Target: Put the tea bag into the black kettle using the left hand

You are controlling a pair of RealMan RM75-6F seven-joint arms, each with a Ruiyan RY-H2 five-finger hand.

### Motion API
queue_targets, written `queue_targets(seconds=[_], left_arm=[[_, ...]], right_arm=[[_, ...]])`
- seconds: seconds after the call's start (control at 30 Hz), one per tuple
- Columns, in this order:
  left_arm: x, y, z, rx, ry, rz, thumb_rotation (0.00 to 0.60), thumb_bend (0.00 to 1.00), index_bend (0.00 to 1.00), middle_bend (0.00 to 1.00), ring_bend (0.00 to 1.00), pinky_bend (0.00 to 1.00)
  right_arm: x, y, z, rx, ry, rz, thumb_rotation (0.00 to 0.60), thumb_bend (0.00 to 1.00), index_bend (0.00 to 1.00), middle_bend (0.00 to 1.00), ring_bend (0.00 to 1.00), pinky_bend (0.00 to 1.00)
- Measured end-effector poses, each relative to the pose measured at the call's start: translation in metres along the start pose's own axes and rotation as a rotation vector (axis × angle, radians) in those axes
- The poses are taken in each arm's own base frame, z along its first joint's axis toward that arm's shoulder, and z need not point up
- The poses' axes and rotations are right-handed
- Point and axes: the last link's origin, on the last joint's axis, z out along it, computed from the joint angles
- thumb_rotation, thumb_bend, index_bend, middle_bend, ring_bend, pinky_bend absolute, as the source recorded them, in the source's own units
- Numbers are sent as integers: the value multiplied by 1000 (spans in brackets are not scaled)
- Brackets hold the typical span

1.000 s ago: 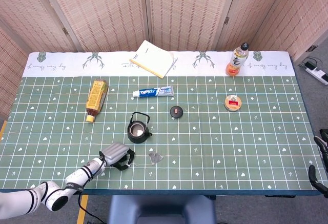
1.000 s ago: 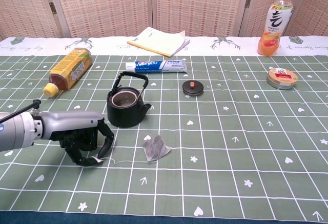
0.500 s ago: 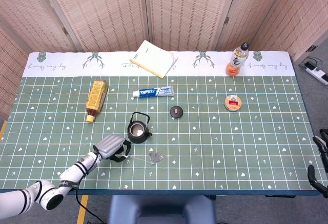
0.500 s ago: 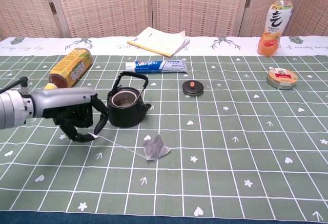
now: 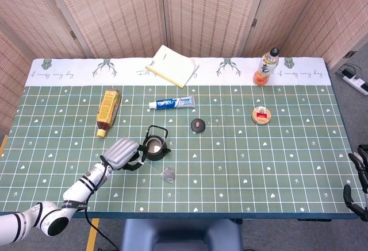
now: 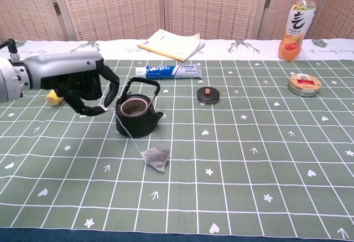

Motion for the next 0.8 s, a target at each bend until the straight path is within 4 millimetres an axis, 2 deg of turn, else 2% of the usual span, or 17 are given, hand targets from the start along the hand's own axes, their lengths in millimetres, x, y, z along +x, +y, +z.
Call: queue_targets(seconds=[0.57, 0.8], left_arm=[[28, 37, 12, 0, 46, 16, 580, 460, 629, 1000, 1000, 1000], [40, 46, 18, 2, 72, 31, 581, 461, 628, 1000, 1000, 1000]], right_arm=[[3, 1, -2, 13, -1, 17, 600, 606, 0, 0, 0, 0], [5, 3, -2, 10, 3, 22, 600, 605, 0, 0, 0, 0]])
